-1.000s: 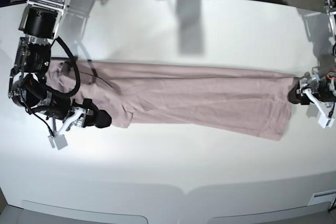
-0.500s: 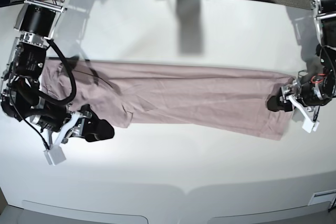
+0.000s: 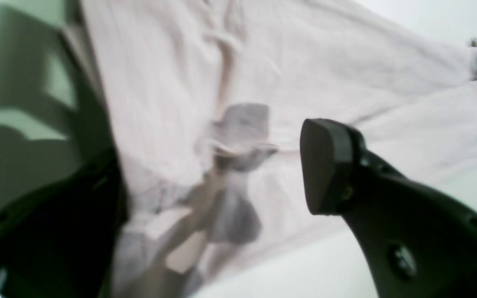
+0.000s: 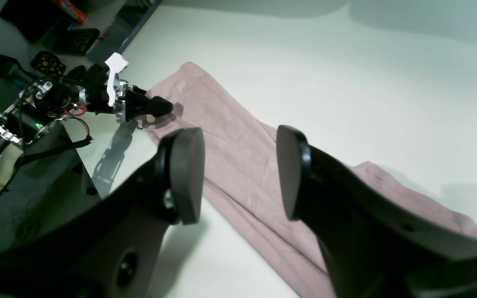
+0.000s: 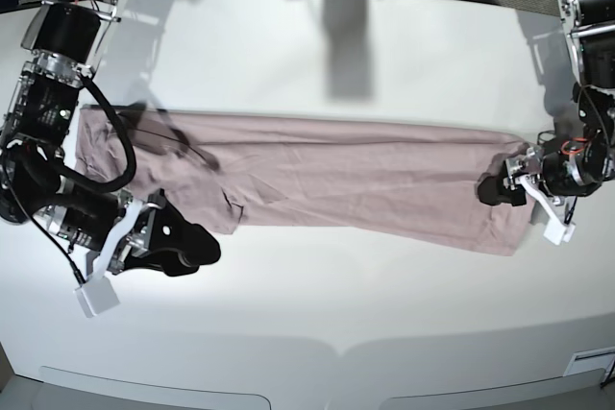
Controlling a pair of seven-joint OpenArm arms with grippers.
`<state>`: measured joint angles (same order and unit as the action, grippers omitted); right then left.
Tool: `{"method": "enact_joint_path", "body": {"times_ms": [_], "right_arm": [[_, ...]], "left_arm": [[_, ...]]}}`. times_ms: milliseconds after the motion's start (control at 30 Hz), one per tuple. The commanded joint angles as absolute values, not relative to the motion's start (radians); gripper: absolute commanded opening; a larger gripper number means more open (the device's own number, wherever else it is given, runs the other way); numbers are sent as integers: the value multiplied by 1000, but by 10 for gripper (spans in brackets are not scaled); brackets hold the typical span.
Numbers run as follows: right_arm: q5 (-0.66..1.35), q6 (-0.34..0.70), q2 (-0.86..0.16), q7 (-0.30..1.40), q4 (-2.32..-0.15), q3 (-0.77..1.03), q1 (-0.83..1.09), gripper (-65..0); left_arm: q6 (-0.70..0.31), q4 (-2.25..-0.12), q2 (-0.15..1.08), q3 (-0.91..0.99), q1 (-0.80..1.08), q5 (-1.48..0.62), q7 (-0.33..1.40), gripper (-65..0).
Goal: Fold the T-shirt properly
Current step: 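Grasp the strip end with the left gripper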
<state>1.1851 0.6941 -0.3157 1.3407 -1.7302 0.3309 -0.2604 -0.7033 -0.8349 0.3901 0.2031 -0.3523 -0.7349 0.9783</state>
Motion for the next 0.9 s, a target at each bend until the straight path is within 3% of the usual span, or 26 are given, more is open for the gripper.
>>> {"method": "enact_joint_path", "body": {"times_ms": [0, 133, 600, 700, 833, 867], "right_arm": [[1216, 698, -329, 1326, -1748, 334, -281, -359], [1216, 698, -329, 1326, -1748, 334, -281, -359], [1216, 698, -329, 1326, -1748, 334, -282, -359], [1216, 698, -329, 1326, -1748, 334, -281, -359], [1216, 698, -329, 1326, -1748, 334, -281, -359], [1216, 698, -329, 1326, -1748, 334, -281, -359]], "left_arm": [[-698, -842, 396, 203, -366, -760, 1026, -193], [-698, -842, 397, 203, -366, -868, 1096, -193], [-698, -842, 397, 203, -366, -873, 1058, -202], [-698, -842, 397, 203, -366, -874, 1037, -307], [-698, -842, 397, 203, -368, -911, 1031, -649], [-698, -842, 397, 203, -368, -922, 1023, -650]]}}
